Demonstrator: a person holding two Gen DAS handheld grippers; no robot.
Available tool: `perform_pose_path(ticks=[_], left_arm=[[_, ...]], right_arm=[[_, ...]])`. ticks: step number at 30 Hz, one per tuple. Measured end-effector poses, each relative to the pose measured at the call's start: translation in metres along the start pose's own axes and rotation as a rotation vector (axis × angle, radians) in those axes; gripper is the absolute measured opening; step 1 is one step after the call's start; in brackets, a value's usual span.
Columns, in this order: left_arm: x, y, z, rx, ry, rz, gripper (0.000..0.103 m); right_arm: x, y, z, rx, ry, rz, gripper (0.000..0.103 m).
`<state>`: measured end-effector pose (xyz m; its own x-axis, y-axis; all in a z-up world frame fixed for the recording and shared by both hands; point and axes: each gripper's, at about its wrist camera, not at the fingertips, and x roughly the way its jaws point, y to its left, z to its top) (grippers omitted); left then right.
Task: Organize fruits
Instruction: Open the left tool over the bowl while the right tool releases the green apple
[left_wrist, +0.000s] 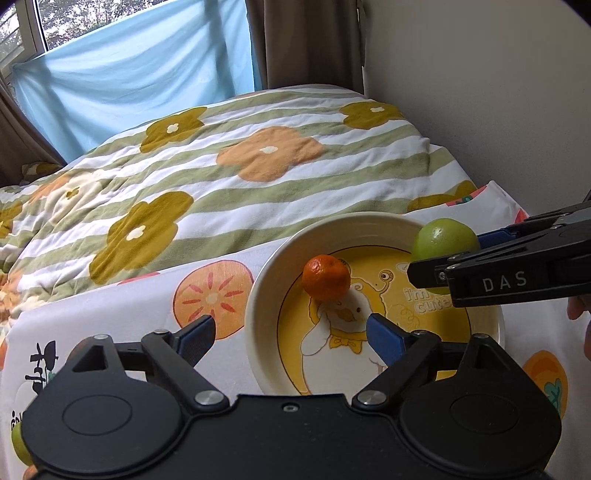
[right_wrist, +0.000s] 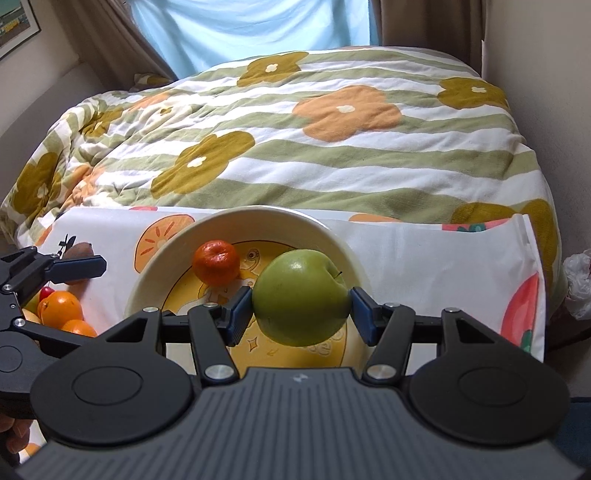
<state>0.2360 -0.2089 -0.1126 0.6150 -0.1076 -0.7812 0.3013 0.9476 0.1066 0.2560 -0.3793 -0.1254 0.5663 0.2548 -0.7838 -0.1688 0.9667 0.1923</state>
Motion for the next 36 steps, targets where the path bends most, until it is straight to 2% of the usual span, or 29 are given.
perform_pose_path(ticks=[12,13,15,17,26,36], left_arm=[[-0.01,0.015,-0.017,-0.033,0.03,0.009,0.092],[-0.01,0.016,-0.017,-0.034,0.029,0.008,0.092],[-0.011,0.015,-0.016,-0.036,0.024,0.01,0.092],[-0.013,0.016,-0.017,-0.045,0.019,0.004,0.092],[-0.03,0.014,-0.018,-0.053,-0.015,0.028,0.093],[-0.072,0.006,-0.021,-0.064,-0.099,0.068,0.098]], right_arm=[[0.027,0.021,-0.003,-0.088,0.007,-0.015,0.075],[0.024,0.023,-0.003,-0.095,-0.012,-0.009,0.087],[0.017,0.027,-0.003,-0.105,-0.042,-0.035,0.103],[0.011,0.028,-0.004,-0.113,-0.071,-0.048,0.103],[-0.016,0.023,-0.007,-0.033,-0.071,-0.057,0.103],[-0.065,0.027,-0.016,-0.055,-0.115,-0.057,0.103]])
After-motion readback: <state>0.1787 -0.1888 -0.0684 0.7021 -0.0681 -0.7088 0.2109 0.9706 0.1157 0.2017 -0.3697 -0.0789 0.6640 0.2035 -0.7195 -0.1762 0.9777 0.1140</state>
